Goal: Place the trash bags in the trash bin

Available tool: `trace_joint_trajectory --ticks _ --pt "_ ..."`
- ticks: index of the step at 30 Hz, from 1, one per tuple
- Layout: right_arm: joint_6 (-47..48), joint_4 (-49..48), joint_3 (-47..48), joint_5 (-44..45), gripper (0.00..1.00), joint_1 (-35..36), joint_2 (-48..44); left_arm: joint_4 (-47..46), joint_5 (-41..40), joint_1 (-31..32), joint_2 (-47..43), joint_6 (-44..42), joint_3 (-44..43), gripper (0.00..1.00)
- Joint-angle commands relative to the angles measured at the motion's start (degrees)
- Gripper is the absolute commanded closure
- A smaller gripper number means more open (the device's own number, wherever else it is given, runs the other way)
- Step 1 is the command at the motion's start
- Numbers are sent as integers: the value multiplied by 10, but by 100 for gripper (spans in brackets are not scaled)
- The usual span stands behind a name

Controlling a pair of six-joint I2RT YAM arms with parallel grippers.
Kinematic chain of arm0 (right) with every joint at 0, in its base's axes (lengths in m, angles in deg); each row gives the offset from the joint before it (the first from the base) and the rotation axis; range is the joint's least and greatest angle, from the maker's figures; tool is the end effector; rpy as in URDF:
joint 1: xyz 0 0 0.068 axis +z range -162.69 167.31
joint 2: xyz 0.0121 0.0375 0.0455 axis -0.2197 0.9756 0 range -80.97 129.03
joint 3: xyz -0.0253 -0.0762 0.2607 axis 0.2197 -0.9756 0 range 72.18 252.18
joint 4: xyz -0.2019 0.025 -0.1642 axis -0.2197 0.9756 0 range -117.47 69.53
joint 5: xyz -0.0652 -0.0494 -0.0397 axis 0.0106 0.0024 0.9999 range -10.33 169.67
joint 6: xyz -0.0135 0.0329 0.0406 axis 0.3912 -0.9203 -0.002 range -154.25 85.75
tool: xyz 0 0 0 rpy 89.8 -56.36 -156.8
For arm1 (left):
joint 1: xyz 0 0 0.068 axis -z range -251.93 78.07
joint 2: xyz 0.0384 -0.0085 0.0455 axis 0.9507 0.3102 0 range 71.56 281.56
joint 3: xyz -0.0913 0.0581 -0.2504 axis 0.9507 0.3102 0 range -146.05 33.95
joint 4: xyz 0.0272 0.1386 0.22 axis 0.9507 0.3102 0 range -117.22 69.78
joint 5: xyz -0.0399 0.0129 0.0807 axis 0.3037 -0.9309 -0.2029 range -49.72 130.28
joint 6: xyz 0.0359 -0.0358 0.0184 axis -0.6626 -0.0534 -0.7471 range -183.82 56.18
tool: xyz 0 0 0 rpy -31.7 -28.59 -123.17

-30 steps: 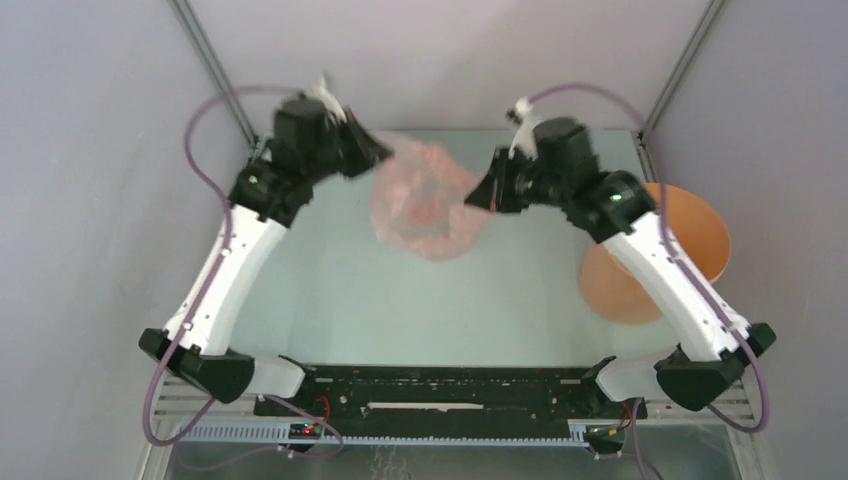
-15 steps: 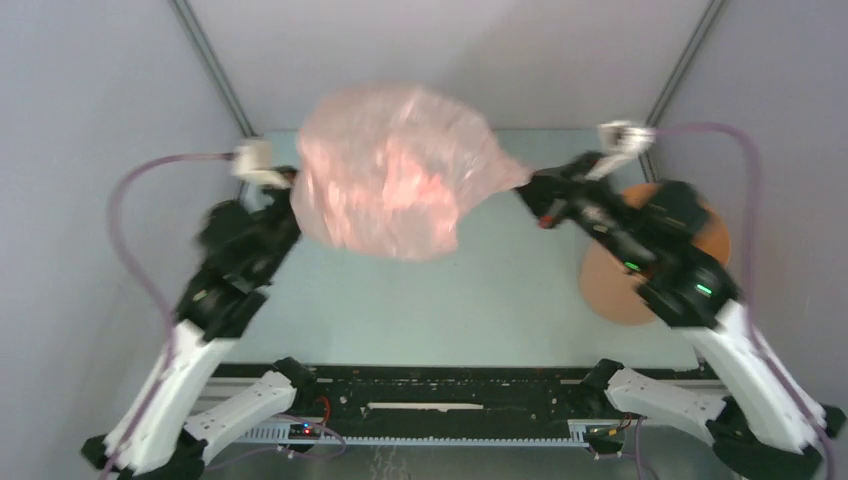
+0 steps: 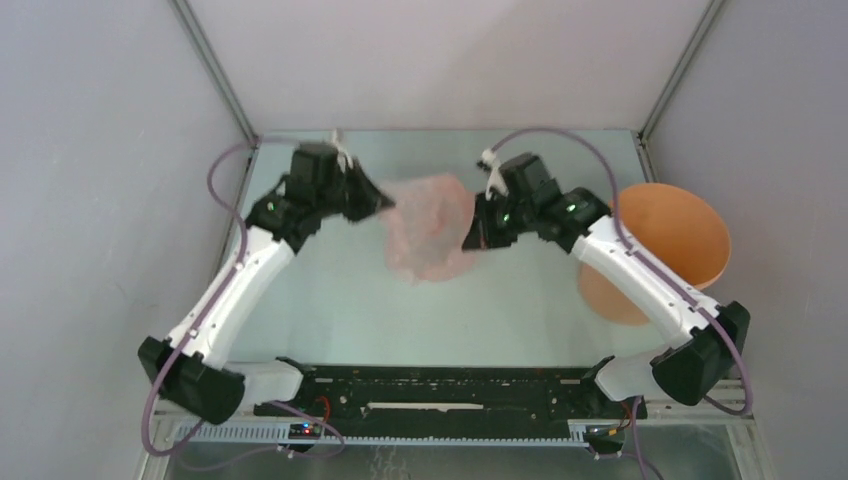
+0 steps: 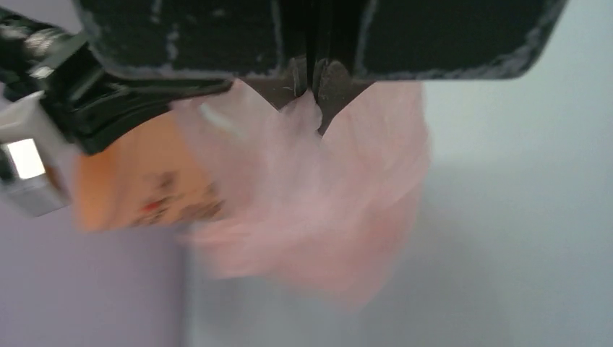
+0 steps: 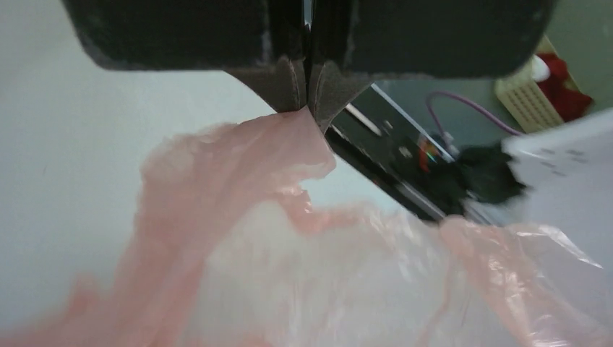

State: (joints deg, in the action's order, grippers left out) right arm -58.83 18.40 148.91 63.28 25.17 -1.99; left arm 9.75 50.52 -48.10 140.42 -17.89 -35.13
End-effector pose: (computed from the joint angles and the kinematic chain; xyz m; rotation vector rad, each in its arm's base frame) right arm 0.2220 0.1853 0.3424 -0.4325 2.5055 0.8158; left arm 0.2325 -0.1096 0.3554 -0.3453 2.3164 -0.8428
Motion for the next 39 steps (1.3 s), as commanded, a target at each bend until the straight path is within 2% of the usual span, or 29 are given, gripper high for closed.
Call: trace_joint_trajectory --ticks 1,5,7,8,10,12,13,15,18,20,22,24,26,29,31,34,37,39 --pt "9 35 200 3 100 -29 -5 4 24 -8 68 -54 -308 100" --pt "13 26 422 25 100 -29 -11 -6 8 2 108 -97 -569 100" --pt "18 -44 436 29 100 -19 -43 -38 -3 23 100 -137 -624 100" --pt "29 -95 414 37 100 -9 -70 -64 -20 48 72 -174 -618 100" --pt "64 -219 330 66 100 27 -140 -119 -88 123 14 -259 -547 98" --pt "68 -273 238 109 100 32 -183 -162 -156 148 -43 -293 -431 97" --pt "62 -268 203 120 100 19 -190 -161 -214 145 -61 -276 -376 99" --pt "54 -227 137 114 100 -7 -183 -125 -266 134 -78 -247 -259 100" --pt "16 -133 30 48 100 -49 -134 -22 -209 78 -55 -132 -85 100" --pt "1 -67 -37 3 100 -58 -90 -19 -102 39 -37 -62 39 100" --pt "-3 -36 -82 -16 100 -41 -64 -50 -53 44 -44 -28 132 100" --pt "-12 -24 -98 -14 100 -17 -75 -82 -56 71 -89 -13 179 100" --pt "-22 -43 -89 -12 100 4 -105 -103 -53 80 -123 -10 179 100" --pt "-34 -59 -25 -13 100 -11 -123 -95 -61 79 -120 -47 83 99" --pt "-23 -38 69 -10 100 -31 -95 -69 -48 67 -74 -74 -32 100" --pt "-11 36 291 -17 100 -51 -17 -20 -17 60 27 -105 -290 100" --pt "-3 77 539 -15 100 -42 36 7 12 63 116 -113 -572 100" --pt "12 51 587 5 100 -21 26 -9 19 73 139 -128 -695 100"
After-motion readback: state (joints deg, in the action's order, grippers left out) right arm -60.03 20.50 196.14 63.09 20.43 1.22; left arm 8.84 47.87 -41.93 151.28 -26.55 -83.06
